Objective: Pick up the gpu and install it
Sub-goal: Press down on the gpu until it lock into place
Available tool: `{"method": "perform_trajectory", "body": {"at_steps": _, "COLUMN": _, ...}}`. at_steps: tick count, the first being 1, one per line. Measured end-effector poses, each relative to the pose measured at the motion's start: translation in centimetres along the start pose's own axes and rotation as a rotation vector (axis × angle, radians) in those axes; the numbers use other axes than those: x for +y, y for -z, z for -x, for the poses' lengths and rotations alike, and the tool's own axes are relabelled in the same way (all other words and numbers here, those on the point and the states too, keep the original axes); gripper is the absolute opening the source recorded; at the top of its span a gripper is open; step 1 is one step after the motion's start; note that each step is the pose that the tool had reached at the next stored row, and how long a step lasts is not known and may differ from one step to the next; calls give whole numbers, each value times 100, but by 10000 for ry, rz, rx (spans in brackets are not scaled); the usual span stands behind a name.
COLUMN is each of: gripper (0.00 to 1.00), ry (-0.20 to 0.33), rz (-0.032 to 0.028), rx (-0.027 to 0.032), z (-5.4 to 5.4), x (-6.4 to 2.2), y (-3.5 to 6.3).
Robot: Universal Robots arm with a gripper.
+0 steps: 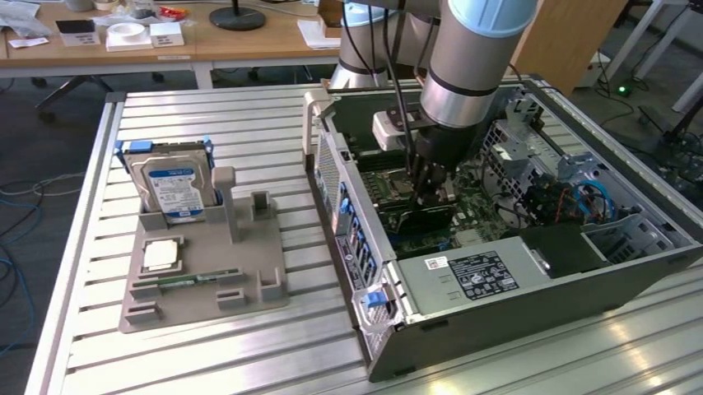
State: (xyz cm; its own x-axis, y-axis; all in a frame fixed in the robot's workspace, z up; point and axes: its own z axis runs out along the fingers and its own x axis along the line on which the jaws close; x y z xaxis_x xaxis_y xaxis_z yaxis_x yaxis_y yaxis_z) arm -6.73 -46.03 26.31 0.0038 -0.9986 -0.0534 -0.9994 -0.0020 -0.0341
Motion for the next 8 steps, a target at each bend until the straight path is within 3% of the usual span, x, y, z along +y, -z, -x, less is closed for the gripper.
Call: {"method": "perform_trajectory", "body": {"at_steps": 8, "gripper": 11, "ry": 0, "rz": 0, "rx": 0, "z": -1, "x": 3, "y": -9}}
